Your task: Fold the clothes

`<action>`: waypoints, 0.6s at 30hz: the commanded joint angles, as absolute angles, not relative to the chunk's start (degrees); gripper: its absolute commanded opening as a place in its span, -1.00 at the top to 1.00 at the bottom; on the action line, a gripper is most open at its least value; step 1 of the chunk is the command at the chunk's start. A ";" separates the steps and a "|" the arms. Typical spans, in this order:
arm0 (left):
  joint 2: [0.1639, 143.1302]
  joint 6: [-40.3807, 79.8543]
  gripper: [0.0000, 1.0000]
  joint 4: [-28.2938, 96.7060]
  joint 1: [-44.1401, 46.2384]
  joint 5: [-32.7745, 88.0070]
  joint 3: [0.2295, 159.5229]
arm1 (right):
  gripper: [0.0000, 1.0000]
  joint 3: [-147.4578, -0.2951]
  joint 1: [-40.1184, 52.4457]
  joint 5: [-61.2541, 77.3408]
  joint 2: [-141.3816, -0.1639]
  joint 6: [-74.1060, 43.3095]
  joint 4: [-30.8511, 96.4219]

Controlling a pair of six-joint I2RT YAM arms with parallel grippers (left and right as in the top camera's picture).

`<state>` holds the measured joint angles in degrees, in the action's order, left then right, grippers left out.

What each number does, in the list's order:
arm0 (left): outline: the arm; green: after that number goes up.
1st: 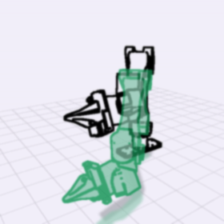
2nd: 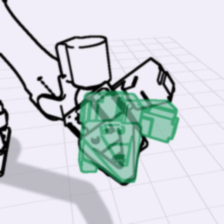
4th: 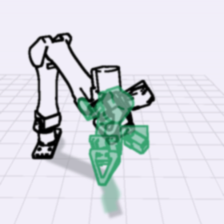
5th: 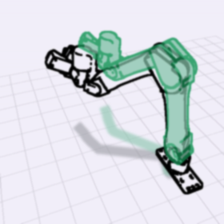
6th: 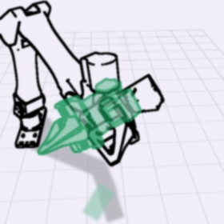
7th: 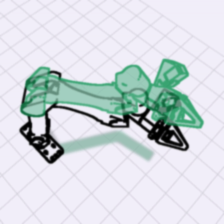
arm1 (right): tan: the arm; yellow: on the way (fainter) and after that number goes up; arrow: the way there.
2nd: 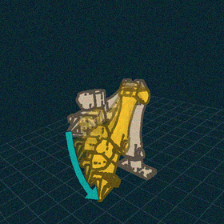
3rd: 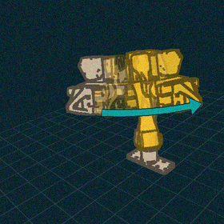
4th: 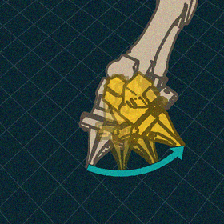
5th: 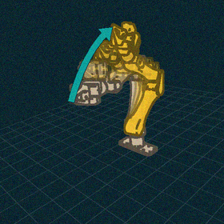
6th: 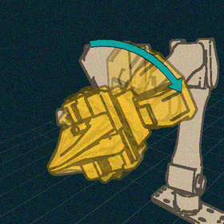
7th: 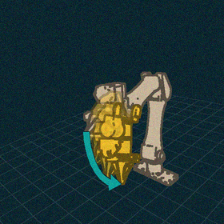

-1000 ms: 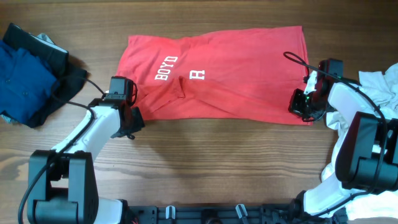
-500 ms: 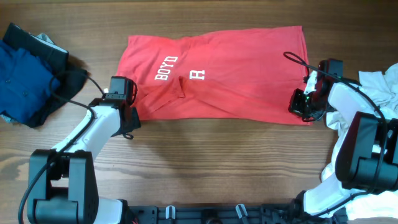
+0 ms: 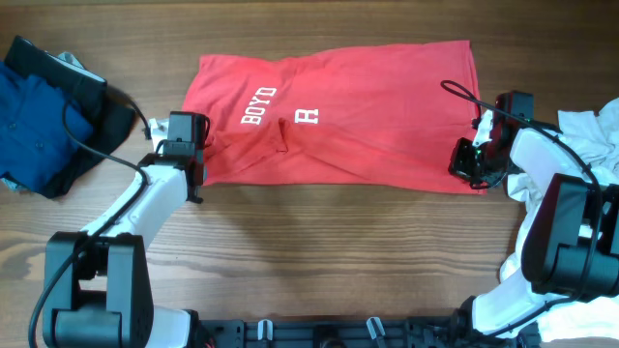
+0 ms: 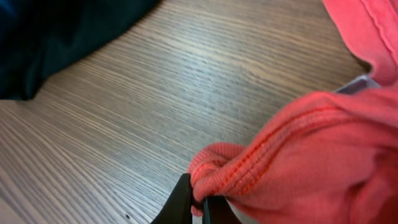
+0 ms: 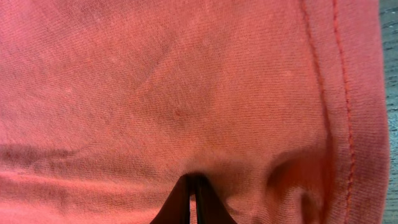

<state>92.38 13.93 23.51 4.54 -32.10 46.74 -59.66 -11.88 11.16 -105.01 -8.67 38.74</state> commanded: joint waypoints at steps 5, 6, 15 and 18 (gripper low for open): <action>93.01 12.56 0.92 22.44 1.56 -38.44 46.50 | 0.88 -58.70 -11.64 8.54 -108.44 -7.94 38.52; 93.01 12.56 0.91 22.70 0.75 -37.78 46.50 | 0.88 -58.70 -11.64 8.54 -108.44 -7.97 38.50; 93.01 12.38 0.34 30.59 -0.75 -24.23 46.50 | 0.88 -58.70 -11.64 8.54 -108.44 -8.10 38.89; 92.58 12.38 0.39 30.63 -0.67 -21.65 46.52 | 0.88 -58.70 -11.64 8.54 -108.44 -8.12 39.33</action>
